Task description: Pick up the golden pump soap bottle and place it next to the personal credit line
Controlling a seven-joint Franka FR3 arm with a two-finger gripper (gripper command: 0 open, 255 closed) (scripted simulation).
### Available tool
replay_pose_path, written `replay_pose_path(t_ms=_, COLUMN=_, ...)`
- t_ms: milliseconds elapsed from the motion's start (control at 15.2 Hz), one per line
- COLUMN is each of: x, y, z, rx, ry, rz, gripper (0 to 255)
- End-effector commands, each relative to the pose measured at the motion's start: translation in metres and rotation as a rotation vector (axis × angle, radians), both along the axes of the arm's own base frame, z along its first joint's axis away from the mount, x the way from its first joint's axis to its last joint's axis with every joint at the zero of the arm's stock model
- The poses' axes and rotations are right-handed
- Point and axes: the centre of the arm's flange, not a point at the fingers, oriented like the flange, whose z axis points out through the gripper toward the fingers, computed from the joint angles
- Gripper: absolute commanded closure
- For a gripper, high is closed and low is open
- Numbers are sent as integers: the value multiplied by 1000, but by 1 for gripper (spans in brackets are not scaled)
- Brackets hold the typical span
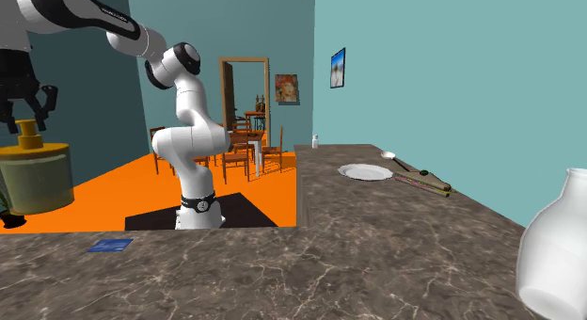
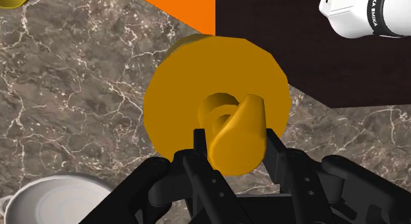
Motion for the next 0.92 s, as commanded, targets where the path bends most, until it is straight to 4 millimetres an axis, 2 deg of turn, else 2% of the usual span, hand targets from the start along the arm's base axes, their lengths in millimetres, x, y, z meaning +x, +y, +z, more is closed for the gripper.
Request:
replay_pose_path(t_ms=0, x=1, y=-1, z=-10, rx=-1, ry=-1, rz=0, gripper=255)
replay_pose_path(t_ms=858, x=1, y=-1, z=-79, rx=-1, ry=-1, rz=0, gripper=255)
